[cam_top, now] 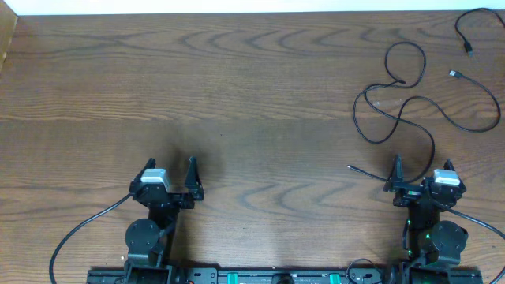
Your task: Untangle cables
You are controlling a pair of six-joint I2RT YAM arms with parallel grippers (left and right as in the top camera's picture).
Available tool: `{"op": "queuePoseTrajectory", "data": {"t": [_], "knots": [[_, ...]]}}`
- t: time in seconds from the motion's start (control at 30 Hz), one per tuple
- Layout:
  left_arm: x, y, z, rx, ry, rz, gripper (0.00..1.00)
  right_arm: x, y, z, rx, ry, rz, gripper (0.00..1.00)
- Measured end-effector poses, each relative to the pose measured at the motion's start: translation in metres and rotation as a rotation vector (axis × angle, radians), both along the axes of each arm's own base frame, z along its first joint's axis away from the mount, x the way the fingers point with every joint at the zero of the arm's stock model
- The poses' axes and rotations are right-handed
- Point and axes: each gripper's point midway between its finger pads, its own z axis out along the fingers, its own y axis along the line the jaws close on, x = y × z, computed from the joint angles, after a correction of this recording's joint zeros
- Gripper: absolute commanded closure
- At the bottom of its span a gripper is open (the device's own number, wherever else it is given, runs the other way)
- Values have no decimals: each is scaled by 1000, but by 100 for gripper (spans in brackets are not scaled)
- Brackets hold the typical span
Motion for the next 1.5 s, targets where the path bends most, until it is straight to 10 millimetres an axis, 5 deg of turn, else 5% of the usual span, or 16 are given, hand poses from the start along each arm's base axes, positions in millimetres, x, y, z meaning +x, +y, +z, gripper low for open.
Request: {"op": "queuePoseTrajectory", "data": {"t": [1.5], "knots": [[0,0,0,55,-5,-7,5,0,0,0,0,0,0,1]]}}
